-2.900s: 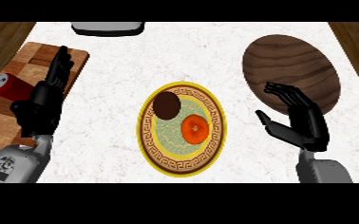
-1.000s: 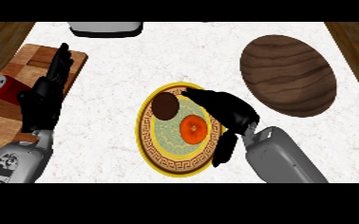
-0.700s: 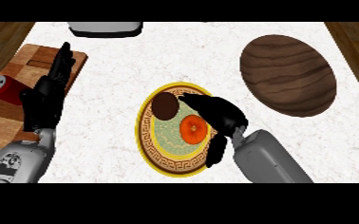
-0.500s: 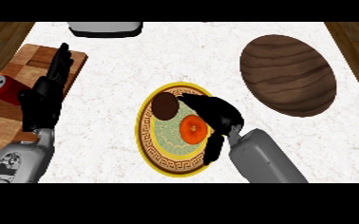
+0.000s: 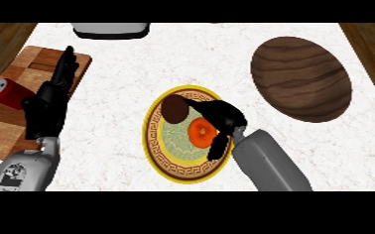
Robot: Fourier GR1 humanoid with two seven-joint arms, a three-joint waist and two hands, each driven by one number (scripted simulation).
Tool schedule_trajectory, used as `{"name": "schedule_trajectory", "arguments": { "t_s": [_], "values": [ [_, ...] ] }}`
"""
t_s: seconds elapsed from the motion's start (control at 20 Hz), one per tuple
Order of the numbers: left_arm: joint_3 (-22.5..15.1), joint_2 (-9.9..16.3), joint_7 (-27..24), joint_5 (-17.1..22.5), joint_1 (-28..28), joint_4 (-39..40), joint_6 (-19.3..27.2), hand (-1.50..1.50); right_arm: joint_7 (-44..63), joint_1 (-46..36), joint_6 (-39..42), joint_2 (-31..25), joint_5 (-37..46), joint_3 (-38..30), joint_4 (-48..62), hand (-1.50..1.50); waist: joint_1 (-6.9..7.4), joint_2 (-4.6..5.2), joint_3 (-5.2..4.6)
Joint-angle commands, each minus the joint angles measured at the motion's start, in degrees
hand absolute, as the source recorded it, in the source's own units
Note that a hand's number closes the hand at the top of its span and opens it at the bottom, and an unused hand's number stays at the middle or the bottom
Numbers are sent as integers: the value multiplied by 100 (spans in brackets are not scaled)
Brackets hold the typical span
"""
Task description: Pick the squash from the plate and place it in the bowl
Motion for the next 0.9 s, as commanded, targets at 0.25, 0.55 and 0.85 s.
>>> {"name": "schedule_trajectory", "arguments": {
  "t_s": [0.25,0.55,0.85],
  "values": [
    [135,-297,-338,-286,235,122,-177,0,-612,-327,-445,222,552,79,559,150,2,9,0],
    [588,-114,83,-146,-337,222,-540,0,-1133,-373,-710,227,614,-72,971,150,1,13,1],
    [369,-327,272,-391,-120,-159,-445,0,532,-4,-1630,226,-18,1152,-21,150,83,7,2]
  ]
}}
